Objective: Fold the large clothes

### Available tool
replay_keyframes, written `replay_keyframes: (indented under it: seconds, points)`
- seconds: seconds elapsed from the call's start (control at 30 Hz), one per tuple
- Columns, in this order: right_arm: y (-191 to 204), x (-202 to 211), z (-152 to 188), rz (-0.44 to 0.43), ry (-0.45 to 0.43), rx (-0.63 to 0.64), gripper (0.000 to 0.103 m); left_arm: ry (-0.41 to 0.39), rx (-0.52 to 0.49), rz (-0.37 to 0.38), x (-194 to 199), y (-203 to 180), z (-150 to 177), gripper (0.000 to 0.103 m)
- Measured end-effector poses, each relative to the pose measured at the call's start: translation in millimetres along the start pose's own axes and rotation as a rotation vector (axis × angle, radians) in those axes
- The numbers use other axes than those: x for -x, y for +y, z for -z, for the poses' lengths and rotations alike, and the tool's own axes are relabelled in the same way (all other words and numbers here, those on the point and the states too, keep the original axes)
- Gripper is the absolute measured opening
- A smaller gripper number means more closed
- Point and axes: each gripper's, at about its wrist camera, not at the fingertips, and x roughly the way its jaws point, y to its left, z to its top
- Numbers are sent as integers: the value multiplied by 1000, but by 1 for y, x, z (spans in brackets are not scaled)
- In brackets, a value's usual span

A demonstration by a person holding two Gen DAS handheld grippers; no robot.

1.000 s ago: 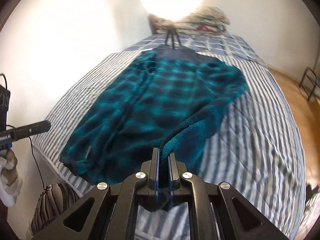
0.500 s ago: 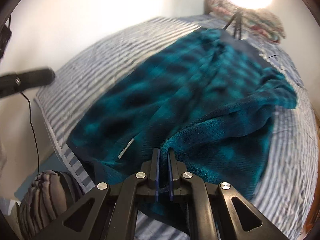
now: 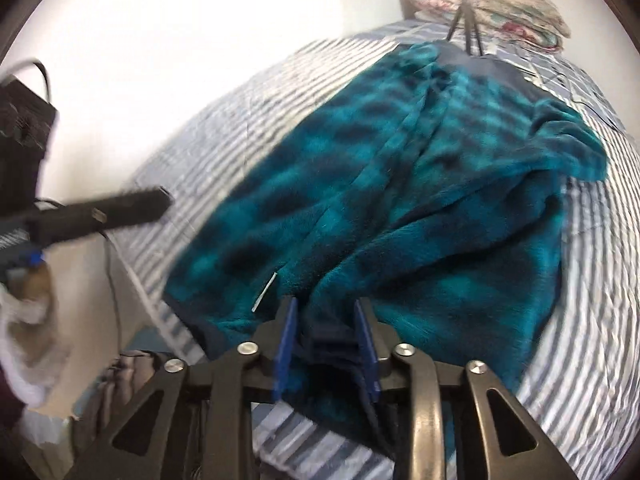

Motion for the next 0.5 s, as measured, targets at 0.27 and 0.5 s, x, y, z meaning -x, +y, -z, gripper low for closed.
replay_keyframes:
  seconds: [0.27, 0.5]
  points:
    - [-61, 44, -3, 12, -96, -150, 49, 45, -66, 18, -45, -30, -6, 43]
    - [-128, 49, -25, 48, -144, -271, 64, 120, -109, -1, -94, -39, -9, 43]
